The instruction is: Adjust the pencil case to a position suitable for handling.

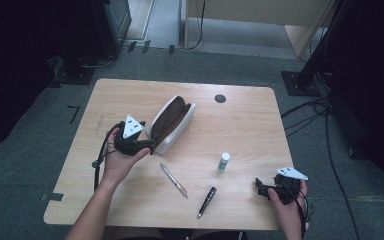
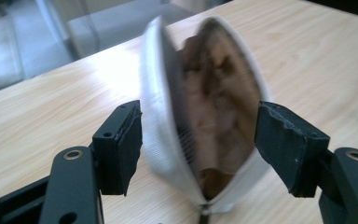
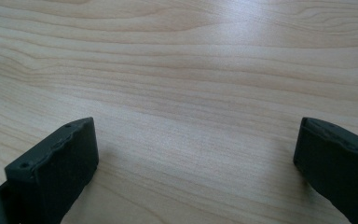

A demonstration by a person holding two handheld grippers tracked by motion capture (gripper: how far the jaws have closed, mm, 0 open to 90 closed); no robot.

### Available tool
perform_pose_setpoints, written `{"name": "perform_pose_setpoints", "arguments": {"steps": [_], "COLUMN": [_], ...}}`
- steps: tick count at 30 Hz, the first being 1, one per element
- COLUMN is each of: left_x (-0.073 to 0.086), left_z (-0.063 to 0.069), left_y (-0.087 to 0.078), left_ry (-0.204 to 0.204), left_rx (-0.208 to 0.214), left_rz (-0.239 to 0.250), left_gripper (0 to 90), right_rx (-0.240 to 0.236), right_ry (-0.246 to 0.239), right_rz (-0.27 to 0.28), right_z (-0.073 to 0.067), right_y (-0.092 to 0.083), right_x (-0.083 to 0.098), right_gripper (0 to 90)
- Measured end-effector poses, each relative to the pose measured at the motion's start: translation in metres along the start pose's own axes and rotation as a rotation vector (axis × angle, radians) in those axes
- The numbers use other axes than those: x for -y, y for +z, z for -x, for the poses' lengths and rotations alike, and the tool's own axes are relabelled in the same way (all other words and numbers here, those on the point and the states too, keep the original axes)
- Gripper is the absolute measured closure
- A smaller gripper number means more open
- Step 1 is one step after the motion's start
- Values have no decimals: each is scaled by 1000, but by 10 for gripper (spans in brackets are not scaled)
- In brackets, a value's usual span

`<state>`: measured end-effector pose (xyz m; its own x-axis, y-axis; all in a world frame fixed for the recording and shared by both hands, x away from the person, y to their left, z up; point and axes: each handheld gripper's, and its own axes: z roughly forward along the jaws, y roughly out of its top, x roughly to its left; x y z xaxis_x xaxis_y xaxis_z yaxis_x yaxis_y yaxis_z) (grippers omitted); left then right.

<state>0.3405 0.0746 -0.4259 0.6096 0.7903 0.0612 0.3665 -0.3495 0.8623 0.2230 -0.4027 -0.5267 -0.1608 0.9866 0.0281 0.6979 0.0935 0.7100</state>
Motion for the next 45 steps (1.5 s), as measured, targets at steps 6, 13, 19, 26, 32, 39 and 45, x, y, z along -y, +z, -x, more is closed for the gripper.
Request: {"name": "perform_pose_setpoints", "arguments": {"steps": [6, 13, 19, 26, 32, 39, 45], "left_x": [8, 16, 14, 16, 14, 13, 14], "left_z": [-8, -6, 0, -2, -2, -4, -9], "left_y": [17, 31, 36, 37, 37, 39, 40], "left_ry": [-62, -115, -143, -201, -254, -284, -313], "left_rx": [-34, -48, -69, -59, -51, -33, -22], "left_rz": [-87, -125, -117, -114, -96, -81, -70], "left_gripper": [343, 466, 562, 618, 689, 761, 792], "right_rx": [0, 0, -1, -2, -2, -2, -3], "right_ry": [0, 1, -3, -3, -4, -3, -5], "right_rz": [0, 0, 0, -1, -1, -1, 0], "right_z": [0, 0, 0, 0, 0, 0, 0], "right_y": [0, 0, 0, 0, 0, 0, 0], "right_x": [0, 0, 0, 0, 0, 0, 0], "right_gripper": [0, 0, 0, 0, 0, 0, 0]}}
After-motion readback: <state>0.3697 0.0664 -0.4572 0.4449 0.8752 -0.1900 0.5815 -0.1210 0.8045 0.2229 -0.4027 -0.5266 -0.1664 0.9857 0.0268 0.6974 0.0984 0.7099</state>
